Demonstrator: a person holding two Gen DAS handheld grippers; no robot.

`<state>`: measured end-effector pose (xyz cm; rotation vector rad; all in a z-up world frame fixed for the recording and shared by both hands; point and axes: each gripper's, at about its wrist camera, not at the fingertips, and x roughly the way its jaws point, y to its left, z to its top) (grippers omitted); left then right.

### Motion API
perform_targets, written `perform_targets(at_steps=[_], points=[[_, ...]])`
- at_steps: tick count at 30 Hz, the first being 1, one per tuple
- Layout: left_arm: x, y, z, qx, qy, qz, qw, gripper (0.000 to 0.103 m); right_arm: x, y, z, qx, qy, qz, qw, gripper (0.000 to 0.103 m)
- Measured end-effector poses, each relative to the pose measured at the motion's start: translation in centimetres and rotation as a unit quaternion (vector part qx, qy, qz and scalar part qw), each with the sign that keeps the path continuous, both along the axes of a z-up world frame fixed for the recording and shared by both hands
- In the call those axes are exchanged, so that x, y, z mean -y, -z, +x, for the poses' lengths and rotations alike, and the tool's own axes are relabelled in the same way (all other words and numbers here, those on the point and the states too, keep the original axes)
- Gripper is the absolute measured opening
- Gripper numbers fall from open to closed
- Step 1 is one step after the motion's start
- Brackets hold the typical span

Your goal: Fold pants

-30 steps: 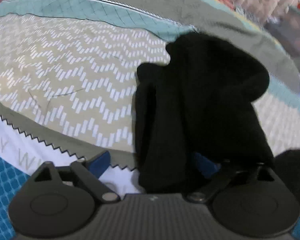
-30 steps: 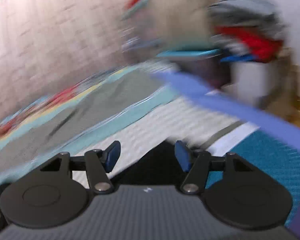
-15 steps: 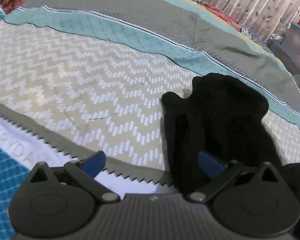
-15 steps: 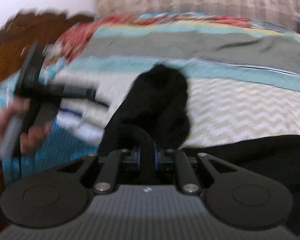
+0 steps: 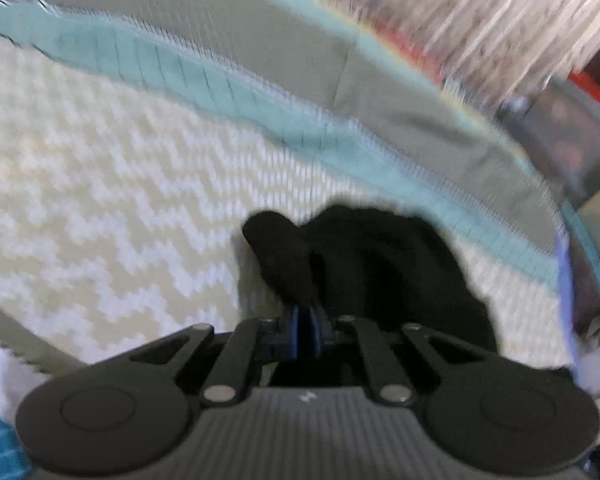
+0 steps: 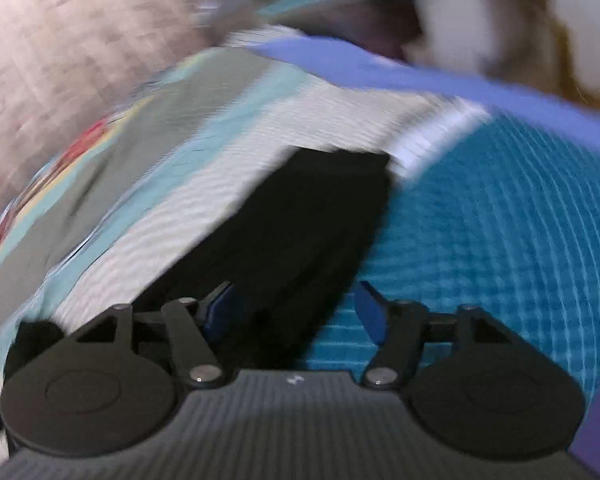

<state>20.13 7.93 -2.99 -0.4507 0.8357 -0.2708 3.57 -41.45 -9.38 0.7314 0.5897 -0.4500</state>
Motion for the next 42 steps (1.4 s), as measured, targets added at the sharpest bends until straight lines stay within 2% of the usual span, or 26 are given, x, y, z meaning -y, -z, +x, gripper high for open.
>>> perform_targets(at_steps=[2, 3, 4, 5, 7, 10, 12, 14, 16, 17, 19, 20, 21, 22, 25, 27, 28, 30, 32, 33, 35, 37, 39, 40, 41, 42], points=[[-3.0, -2.0, -2.5, 0.035, -0.025, -0.010, 0.9990, 0.006, -0.8, 1.1, 1.5, -0.005, -0.017, 0.011, 1.000, 0.068], [-4.7, -2.9, -3.9, 0.047, -0.036, -0.007, 0.9982, 0.006, -1.3, 1.3, 2.3, -0.008, -0.029, 0.009, 1.000, 0.063], [-6.5, -3.6, -5.4, 0.055, -0.048, -0.002, 0.9974, 0.006, -1.9, 1.3, 3.2, -0.011, -0.040, 0.003, 0.999, 0.051], [-8.3, -4.0, -7.1, 0.060, -0.060, -0.001, 0.9964, 0.006, -2.4, 1.4, 4.1, -0.020, -0.046, -0.007, 0.999, 0.011], [-11.5, -4.5, -10.7, 0.056, -0.087, 0.011, 0.9946, 0.006, -3.0, -0.1, 4.1, -0.009, -0.041, -0.018, 0.999, 0.011], [-15.0, -4.2, -15.7, 0.030, -0.127, 0.017, 0.9914, 0.006, -2.6, -4.2, 0.9, 0.076, 0.004, -0.065, 0.995, 0.011], [-16.2, -3.6, -18.7, 0.010, -0.139, 0.015, 0.9901, 0.007, -2.3, -5.6, -1.2, 0.097, 0.016, -0.080, 0.992, 0.011], [-16.2, -2.3, -20.9, -0.020, -0.131, 0.023, 0.9909, 0.008, -2.3, -5.8, -2.8, 0.077, 0.010, -0.101, 0.992, 0.014], [-15.9, -1.2, -22.3, -0.053, -0.114, 0.035, 0.9915, 0.012, -2.1, -4.8, -4.1, 0.022, 0.002, -0.119, 0.993, 0.016], [-15.9, -1.2, -22.5, -0.059, -0.110, 0.037, 0.9915, 0.013, -1.8, -3.9, -4.8, -0.005, 0.003, -0.112, 0.994, 0.022], [-16.5, -1.9, -23.0, -0.047, -0.110, 0.037, 0.9921, 0.025, -1.0, -2.4, -5.9, -0.043, 0.023, -0.101, 0.994, 0.035], [-16.9, -2.6, -22.9, -0.034, -0.119, 0.037, 0.9917, 0.041, -0.7, -2.2, -6.9, -0.053, 0.042, -0.105, 0.992, 0.039], [-17.3, -3.3, -22.5, -0.017, -0.130, 0.042, 0.9904, 0.050, -0.2, -2.0, -7.8, -0.060, 0.066, -0.112, 0.990, 0.040], [-17.5, -4.0, -22.0, 0.000, -0.137, 0.051, 0.9892, 0.051, 0.4, -2.1, -8.3, -0.063, 0.088, -0.117, 0.987, 0.040], [-16.5, -5.5, -18.0, 0.037, -0.109, 0.105, 0.9877, 0.054, 1.1, -3.2, -8.1, -0.039, 0.099, -0.121, 0.987, 0.040], [-14.8, -5.7, -14.7, 0.055, -0.082, 0.141, 0.9851, 0.070, 0.9, -4.0, -6.1, -0.020, 0.069, -0.124, 0.990, 0.045], [-13.7, -5.5, -13.0, 0.064, -0.063, 0.148, 0.9849, 0.075, 0.9, -4.4, -4.7, -0.008, 0.049, -0.119, 0.992, 0.048], [-11.3, -4.9, -9.8, 0.078, -0.016, 0.155, 0.9846, 0.096, 1.0, -4.8, -1.9, 0.005, 0.024, -0.119, 0.993, 0.058], [-8.8, -3.6, -6.1, 0.080, 0.017, 0.170, 0.9820, 0.101, 2.0, -5.0, 1.0, -0.001, 0.000, -0.132, 0.991, 0.066], [-7.7, -2.7, -4.5, 0.071, 0.034, 0.174, 0.9815, 0.101, 2.6, -5.0, 2.5, -0.007, -0.013, -0.134, 0.991, 0.073], [-5.7, -0.7, -1.4, 0.040, 0.068, 0.180, 0.9804, 0.101, 3.8, -4.4, 5.6, -0.028, -0.038, -0.140, 0.989, 0.079], [-4.1, 1.3, 0.3, 0.016, 0.078, 0.187, 0.9791, 0.095, 4.3, -3.9, 7.7, -0.059, -0.051, -0.164, 0.983, 0.080], [-2.3, 2.5, 0.8, 0.007, 0.106, 0.187, 0.9767, 0.041, 4.6, -2.9, 9.6, -0.091, -0.080, -0.182, 0.976, 0.080], [-1.4, 2.6, 0.7, 0.008, 0.114, 0.201, 0.9728, 0.028, 4.7, -1.9, 10.5, -0.117, -0.103, -0.184, 0.970, 0.073], [-0.7, 2.5, 0.3, 0.018, 0.112, 0.223, 0.9683, 0.010, 4.5, -0.9, 11.3, -0.153, -0.115, -0.197, 0.962, 0.047], [-0.8, 2.1, -0.2, 0.032, 0.104, 0.230, 0.9671, 0.010, 4.0, -1.0, 11.4, -0.160, -0.116, -0.219, 0.955, 0.034]])
